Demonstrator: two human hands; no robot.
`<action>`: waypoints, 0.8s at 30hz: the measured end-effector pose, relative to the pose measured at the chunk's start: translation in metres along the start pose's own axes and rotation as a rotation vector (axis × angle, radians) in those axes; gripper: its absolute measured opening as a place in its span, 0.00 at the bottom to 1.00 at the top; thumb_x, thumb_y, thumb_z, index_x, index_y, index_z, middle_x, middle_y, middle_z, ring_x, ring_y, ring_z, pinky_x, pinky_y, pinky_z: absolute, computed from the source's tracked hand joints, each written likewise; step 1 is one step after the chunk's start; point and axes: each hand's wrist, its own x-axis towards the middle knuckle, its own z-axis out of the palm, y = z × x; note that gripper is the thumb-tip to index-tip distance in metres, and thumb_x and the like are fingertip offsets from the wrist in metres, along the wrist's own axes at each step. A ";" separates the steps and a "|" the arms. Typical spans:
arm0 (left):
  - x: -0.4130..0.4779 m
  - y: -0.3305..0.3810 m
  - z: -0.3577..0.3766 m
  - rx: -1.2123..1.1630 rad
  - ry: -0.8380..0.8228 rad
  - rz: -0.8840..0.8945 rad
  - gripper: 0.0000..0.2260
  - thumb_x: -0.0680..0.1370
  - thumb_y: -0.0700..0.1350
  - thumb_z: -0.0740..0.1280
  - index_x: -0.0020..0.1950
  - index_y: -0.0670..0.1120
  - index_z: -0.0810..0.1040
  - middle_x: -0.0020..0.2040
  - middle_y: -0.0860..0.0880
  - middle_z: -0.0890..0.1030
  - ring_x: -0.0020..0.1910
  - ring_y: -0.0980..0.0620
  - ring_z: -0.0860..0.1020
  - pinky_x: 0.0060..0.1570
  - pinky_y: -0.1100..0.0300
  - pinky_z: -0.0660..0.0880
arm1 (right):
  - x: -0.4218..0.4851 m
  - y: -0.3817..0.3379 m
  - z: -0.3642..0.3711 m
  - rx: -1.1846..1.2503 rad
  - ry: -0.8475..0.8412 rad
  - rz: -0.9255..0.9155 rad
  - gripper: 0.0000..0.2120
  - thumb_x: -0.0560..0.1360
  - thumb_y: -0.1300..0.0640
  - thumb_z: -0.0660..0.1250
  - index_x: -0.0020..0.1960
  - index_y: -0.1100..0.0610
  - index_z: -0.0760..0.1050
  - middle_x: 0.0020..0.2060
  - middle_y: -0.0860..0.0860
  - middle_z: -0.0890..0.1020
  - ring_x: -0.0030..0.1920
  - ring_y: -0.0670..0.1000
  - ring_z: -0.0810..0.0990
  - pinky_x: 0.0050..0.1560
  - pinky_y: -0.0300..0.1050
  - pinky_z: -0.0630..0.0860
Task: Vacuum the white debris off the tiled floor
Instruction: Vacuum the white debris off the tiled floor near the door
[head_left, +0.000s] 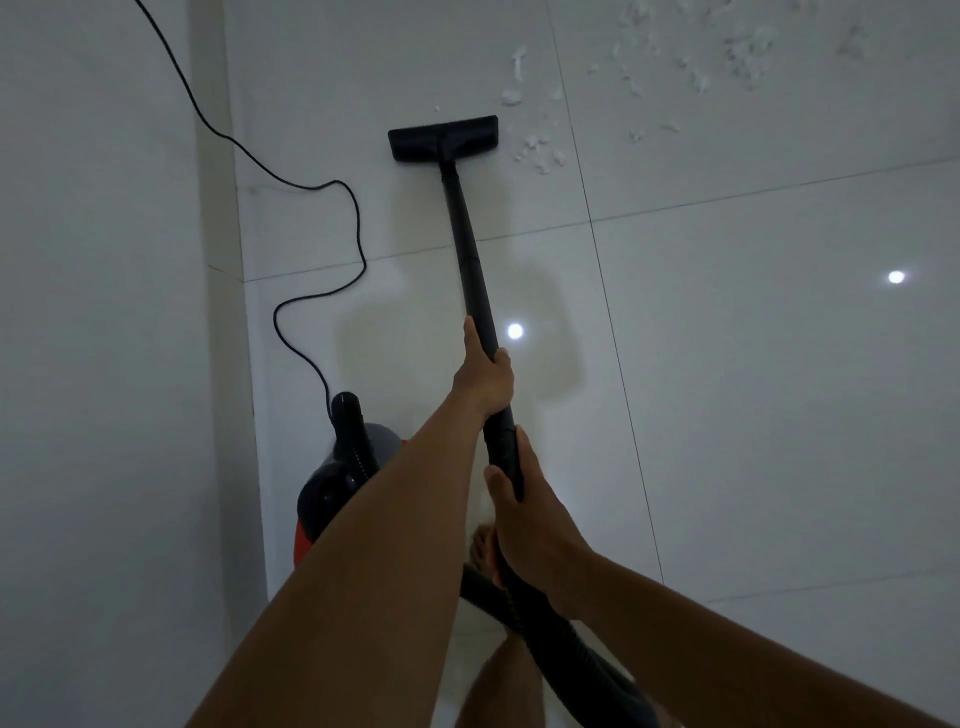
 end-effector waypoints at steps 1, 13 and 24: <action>0.002 0.004 -0.005 0.005 0.000 0.002 0.30 0.86 0.50 0.52 0.81 0.57 0.36 0.76 0.43 0.67 0.53 0.48 0.74 0.56 0.54 0.72 | 0.001 -0.008 0.001 -0.007 0.000 -0.013 0.26 0.86 0.46 0.53 0.80 0.35 0.47 0.31 0.52 0.75 0.21 0.45 0.73 0.25 0.39 0.73; 0.016 0.041 -0.041 0.014 -0.037 -0.028 0.30 0.86 0.50 0.53 0.81 0.58 0.36 0.75 0.43 0.67 0.55 0.47 0.74 0.58 0.55 0.71 | 0.014 -0.064 0.011 -0.077 0.014 -0.040 0.26 0.86 0.47 0.52 0.81 0.39 0.47 0.34 0.49 0.77 0.23 0.41 0.74 0.29 0.36 0.75; 0.063 0.095 -0.066 -0.001 -0.024 -0.062 0.31 0.86 0.50 0.54 0.80 0.60 0.36 0.73 0.43 0.70 0.58 0.43 0.77 0.64 0.45 0.74 | 0.042 -0.142 -0.015 -0.191 -0.024 0.008 0.23 0.87 0.47 0.50 0.79 0.37 0.47 0.44 0.46 0.77 0.25 0.38 0.72 0.28 0.25 0.72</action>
